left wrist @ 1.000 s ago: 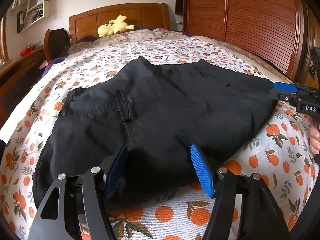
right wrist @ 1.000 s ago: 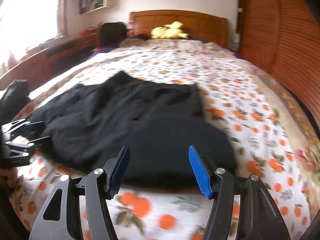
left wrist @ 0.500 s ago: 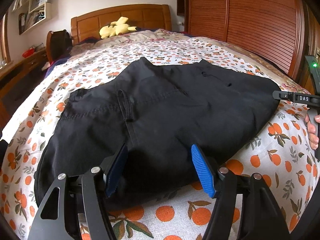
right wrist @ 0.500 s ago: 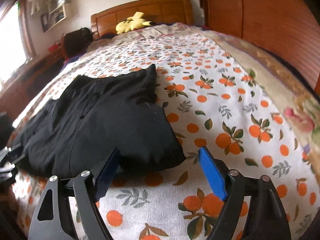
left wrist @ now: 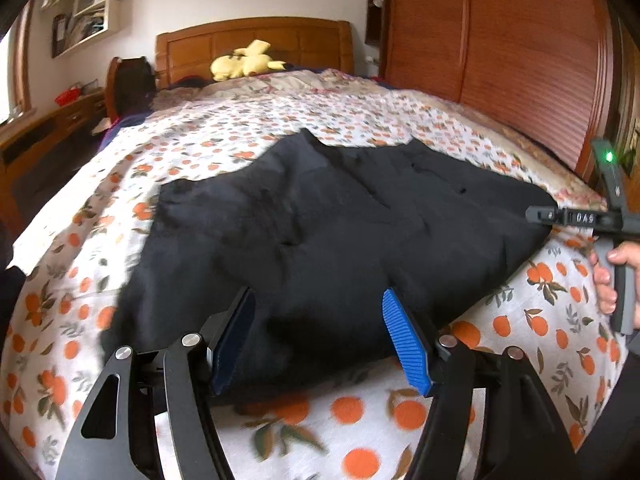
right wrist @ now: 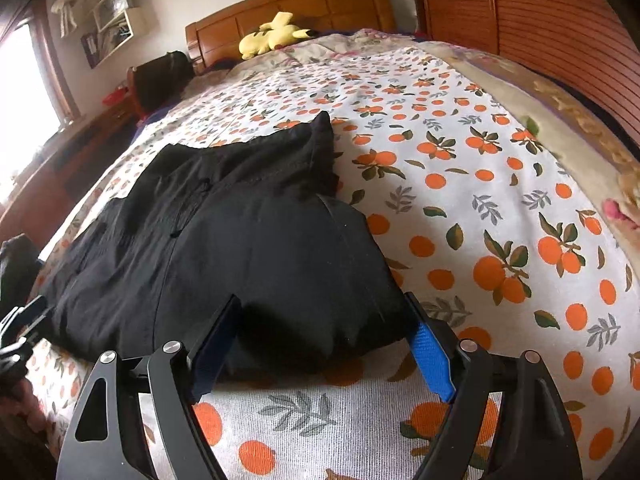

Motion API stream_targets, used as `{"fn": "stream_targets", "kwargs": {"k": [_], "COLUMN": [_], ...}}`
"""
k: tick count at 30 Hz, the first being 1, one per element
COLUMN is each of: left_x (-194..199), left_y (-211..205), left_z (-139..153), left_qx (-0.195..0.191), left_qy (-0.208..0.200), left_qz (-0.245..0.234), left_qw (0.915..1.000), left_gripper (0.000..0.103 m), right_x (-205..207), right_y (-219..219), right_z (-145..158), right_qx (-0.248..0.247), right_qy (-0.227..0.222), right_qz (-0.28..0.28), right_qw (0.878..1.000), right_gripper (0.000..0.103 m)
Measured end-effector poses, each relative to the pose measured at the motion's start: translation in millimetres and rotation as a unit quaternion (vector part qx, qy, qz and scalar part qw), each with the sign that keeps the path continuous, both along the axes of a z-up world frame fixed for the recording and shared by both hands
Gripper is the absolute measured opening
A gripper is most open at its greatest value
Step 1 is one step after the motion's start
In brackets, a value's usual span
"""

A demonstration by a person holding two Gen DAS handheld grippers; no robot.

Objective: Fold large clothes

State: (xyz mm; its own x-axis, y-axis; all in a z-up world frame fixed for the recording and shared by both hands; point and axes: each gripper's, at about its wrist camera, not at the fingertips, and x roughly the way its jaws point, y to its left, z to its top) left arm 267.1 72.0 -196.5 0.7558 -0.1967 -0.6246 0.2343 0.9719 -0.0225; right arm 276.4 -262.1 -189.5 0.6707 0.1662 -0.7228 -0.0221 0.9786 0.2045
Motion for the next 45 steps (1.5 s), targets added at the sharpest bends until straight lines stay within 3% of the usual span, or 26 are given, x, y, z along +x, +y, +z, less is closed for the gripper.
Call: {"fn": "stream_targets", "kwargs": {"k": [5,12,23,24,25,26,28,29,30,32,38,45], "left_x": [-12.5,-13.1,-1.2,0.1,0.7,1.5,2.4,2.5,1.6,-0.5,-9.5,-44.8], "left_y": [51.3,98.1,109.1,109.1,108.5,107.0,103.4,101.9,101.3,100.7,98.3,75.1], "left_z": [13.4,11.5,-15.6,-17.7,-18.8,-20.1,-22.0,-22.0,-20.8,-17.8,-9.0,8.6], "left_qx": [-0.013,-0.022,-0.034,-0.035,-0.04,-0.043,-0.038,-0.039,-0.038,-0.04,-0.052,-0.063], "left_qy": [-0.012,0.004,0.056,0.06,0.063,0.069,0.074,0.077,0.075,0.071,0.062,0.043], "left_qz": [0.058,0.109,0.109,0.108,0.102,0.094,0.088,0.084,0.084,0.082,0.075,0.031], "left_qw": [0.9982,0.9938,0.9919,0.9917,0.992,0.9922,0.9926,0.9927,0.9929,0.9933,0.9939,0.9966], "left_gripper": [0.069,0.069,0.069,0.067,0.057,0.053,0.035,0.03,0.02,0.014,0.01,0.01], "right_x": [-0.4,-1.4,-1.9,-1.7,-1.6,-1.6,-2.0,-2.0,-2.2,-2.7,-10.3,-48.3], "right_y": [0.5,1.7,2.0,3.6,3.4,2.4,-1.0,-1.2,-3.3,-4.5,-7.5,-32.9], "right_z": [-0.3,-0.6,-0.5,-0.5,0.1,0.7,2.6,3.3,5.0,9.3,38.2,61.5], "right_qx": [-0.002,-0.013,-0.015,-0.013,-0.013,-0.012,-0.006,-0.003,0.0,0.004,0.003,-0.011], "right_qy": [-0.001,-0.001,-0.002,-0.002,-0.002,-0.003,-0.008,-0.011,-0.014,-0.023,-0.07,-0.093], "right_qz": [0.0,-0.002,-0.002,-0.001,0.0,0.001,0.003,0.004,0.005,0.011,0.024,0.021], "right_qw": [1.0,1.0,1.0,1.0,1.0,1.0,1.0,1.0,1.0,1.0,0.997,0.995], "right_gripper": [0.078,0.078,0.076,0.073,0.07,0.062,0.042,0.026,0.017,0.011,0.005,0.005]}}
